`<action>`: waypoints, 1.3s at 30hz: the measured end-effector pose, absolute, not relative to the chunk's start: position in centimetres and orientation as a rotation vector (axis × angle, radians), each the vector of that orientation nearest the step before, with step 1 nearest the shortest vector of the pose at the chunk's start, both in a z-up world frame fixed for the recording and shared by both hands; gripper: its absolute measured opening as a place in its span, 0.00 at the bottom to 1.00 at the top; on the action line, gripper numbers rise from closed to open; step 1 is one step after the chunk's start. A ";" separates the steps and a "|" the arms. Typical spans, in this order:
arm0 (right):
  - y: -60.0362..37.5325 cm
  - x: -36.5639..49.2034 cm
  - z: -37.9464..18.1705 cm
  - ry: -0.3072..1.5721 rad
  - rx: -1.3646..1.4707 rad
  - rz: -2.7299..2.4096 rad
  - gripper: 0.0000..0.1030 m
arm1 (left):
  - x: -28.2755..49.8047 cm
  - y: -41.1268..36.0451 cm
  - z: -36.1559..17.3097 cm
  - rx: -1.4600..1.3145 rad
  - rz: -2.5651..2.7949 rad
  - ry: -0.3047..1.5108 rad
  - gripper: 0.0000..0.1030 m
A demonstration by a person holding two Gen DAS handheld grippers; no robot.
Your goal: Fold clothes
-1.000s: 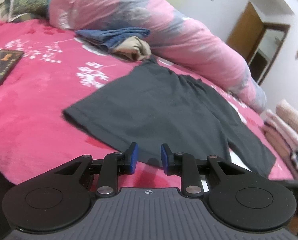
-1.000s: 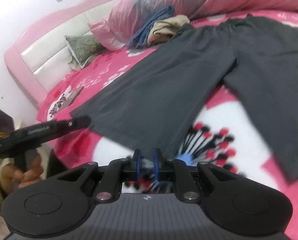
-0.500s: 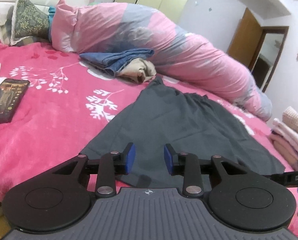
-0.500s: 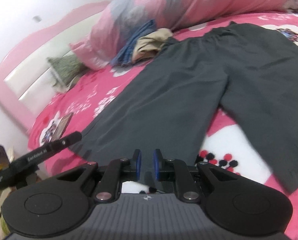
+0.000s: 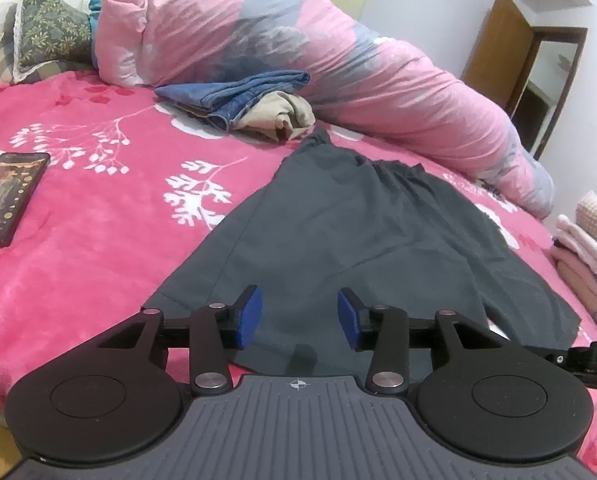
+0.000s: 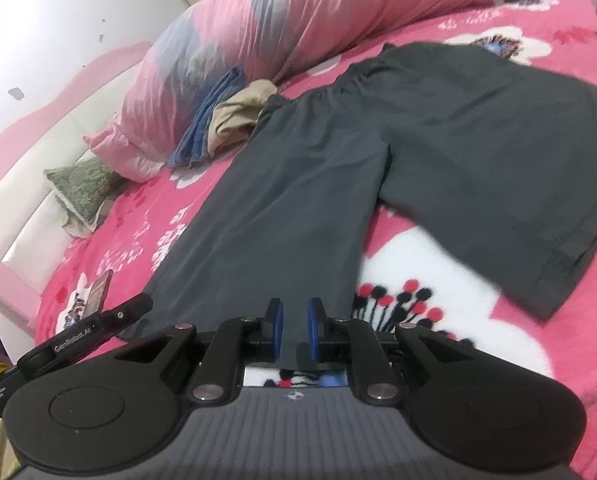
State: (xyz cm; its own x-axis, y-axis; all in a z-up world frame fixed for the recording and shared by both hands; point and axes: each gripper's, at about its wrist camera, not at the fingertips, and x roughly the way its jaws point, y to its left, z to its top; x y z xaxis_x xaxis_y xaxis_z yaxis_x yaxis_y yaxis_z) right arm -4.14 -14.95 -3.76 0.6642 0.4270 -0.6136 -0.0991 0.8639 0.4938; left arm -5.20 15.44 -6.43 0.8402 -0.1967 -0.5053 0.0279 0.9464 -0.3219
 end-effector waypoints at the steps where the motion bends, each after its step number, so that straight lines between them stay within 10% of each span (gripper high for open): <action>1: -15.0 -4.2 -3.6 0.789 0.452 0.298 0.14 | -5.2 15.5 -6.4 -0.310 -0.122 0.565 0.42; 24: -8.2 6.1 1.7 0.732 0.372 0.424 0.16 | -0.7 20.0 -9.2 -0.251 -0.132 0.642 0.54; 30: -6.4 8.2 0.8 0.770 0.309 0.450 0.18 | -0.7 19.9 -9.4 -0.262 -0.143 0.637 0.12; 39: -3.2 14.3 -0.6 0.856 0.196 0.459 0.31 | -1.0 19.0 -9.1 -0.306 -0.164 0.607 0.01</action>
State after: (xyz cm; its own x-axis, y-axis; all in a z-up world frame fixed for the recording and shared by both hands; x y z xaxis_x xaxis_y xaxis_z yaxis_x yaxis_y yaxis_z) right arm 14.32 -3.20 -0.60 0.5655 0.4650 -0.6812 -0.3105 0.8852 0.3465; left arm -1.05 19.03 -9.11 0.8104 -0.2405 -0.5343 0.0623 0.9421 -0.3295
